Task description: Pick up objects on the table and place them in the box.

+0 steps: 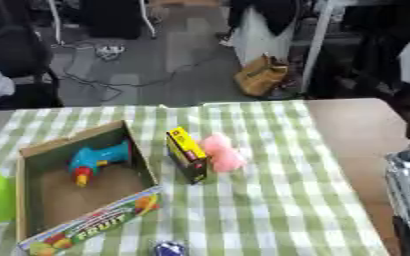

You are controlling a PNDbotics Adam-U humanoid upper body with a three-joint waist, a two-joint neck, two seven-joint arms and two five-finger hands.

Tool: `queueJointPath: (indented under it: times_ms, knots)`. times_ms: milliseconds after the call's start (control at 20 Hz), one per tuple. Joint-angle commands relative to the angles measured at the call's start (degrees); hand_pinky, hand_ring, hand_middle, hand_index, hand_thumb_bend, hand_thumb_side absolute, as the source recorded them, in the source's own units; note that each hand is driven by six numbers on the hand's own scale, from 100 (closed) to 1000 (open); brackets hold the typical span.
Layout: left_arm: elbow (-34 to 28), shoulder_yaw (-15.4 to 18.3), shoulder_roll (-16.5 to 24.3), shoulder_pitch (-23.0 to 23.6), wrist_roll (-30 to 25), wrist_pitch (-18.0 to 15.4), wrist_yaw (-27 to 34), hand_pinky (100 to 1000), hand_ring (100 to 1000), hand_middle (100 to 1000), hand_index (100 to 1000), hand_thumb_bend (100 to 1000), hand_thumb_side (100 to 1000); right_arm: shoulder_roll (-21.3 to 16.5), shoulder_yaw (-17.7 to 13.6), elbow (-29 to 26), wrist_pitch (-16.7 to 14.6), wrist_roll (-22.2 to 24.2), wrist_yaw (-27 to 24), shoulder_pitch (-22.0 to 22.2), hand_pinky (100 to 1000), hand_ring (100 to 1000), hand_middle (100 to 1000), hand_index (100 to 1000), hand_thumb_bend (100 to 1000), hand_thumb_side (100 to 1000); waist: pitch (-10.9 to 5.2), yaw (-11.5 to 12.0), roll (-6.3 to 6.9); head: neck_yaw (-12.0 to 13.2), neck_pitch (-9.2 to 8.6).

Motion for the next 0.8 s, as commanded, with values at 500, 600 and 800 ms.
queueJointPath:
  times_ms: [500,600,800]
  knots:
    - [-0.8,-0.9,1.9,-0.4,-1.2,0.7,0.7,882,899,900,915,100,1000,-14.8,8.4,-1.2,32.0,25.0,9.7,-9.4,827,869,853,931,100,1000,-2.98,1.2,-1.73,-1.6,2.25]
    - [-0.8,-1.0,1.8,-0.5,-1.3,0.8,0.8,881,899,900,915,100,1000,-15.6,9.9,-1.1,34.6,29.1,12.5,-11.0,835,873,861,933,100,1000,-3.21,1.2,-1.79,-1.9,2.21]
    - [-0.8,-1.3,1.5,-0.4,-1.5,1.0,1.0,881,899,900,913,100,1000,-16.6,13.7,1.5,36.7,37.2,18.0,-16.0,833,869,862,920,100,1000,-3.75,1.6,-1.9,-2.7,1.86]
